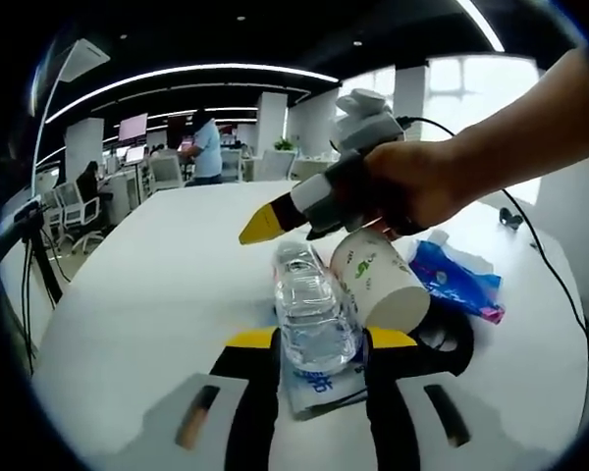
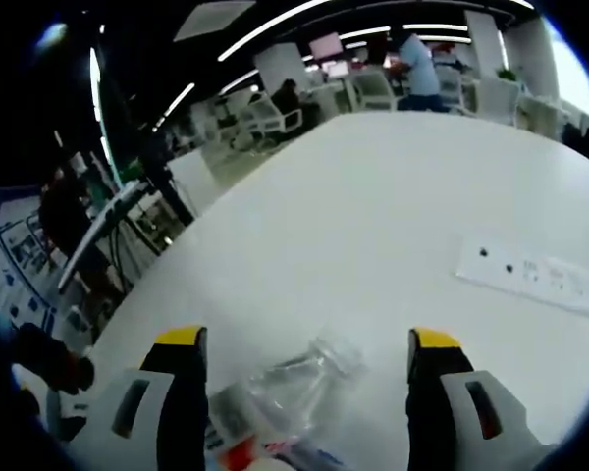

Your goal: Arrange the tabletop items into an orderly group along one side of the table until the central work area is clear of visible clutter.

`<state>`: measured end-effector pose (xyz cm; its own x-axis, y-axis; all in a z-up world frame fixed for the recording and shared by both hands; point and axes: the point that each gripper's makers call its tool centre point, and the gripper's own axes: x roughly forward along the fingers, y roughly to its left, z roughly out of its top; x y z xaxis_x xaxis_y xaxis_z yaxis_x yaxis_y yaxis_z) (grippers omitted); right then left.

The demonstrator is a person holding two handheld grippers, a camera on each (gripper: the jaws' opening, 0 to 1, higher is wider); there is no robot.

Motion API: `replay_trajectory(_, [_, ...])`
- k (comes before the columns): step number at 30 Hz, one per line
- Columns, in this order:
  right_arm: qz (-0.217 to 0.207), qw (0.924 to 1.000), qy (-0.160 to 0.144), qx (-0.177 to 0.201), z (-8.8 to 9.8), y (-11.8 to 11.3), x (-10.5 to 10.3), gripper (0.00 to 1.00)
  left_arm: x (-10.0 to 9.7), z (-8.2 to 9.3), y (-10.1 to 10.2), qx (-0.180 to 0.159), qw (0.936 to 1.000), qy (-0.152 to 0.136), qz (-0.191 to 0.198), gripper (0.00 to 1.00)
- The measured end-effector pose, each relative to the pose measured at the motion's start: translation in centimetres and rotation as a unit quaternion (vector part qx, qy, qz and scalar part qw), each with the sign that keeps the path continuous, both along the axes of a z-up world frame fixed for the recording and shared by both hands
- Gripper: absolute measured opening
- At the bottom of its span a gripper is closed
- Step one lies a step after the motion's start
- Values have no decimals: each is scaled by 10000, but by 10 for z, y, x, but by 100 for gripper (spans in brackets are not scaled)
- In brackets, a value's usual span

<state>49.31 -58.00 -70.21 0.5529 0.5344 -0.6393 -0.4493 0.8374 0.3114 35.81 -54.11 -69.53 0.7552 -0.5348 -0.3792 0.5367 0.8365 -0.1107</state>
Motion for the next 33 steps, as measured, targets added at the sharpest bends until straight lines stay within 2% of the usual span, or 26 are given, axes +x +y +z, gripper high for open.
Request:
replay_trajectory(4, [-31, 10000, 28, -27, -2, -3, 0, 82, -1, -5, -3, 162, 9998, 12, -64, 33])
replay_trajectory(15, [-93, 9997, 239, -63, -15, -2, -3, 79, 2, -6, -4, 273, 9996, -18, -74, 34])
replay_trajectory(22, [-219, 9990, 382, -75, -19, -2, -7, 70, 3, -6, -5, 311, 9995, -10, -101, 34])
replay_trajectory(24, [-150, 9989, 436, 75, -18, 4, -9, 64, 3, -6, -5, 316, 9994, -11, -104, 34])
replay_trajectory(28, [-152, 9983, 542, 133, -17, 7, -11, 56, 3, -6, -5, 343, 9994, -8, -108, 34])
replay_trajectory(33, [-253, 9970, 681, 275, -24, 6, 4, 50, 3, -7, -5, 390, 9992, -7, -124, 34])
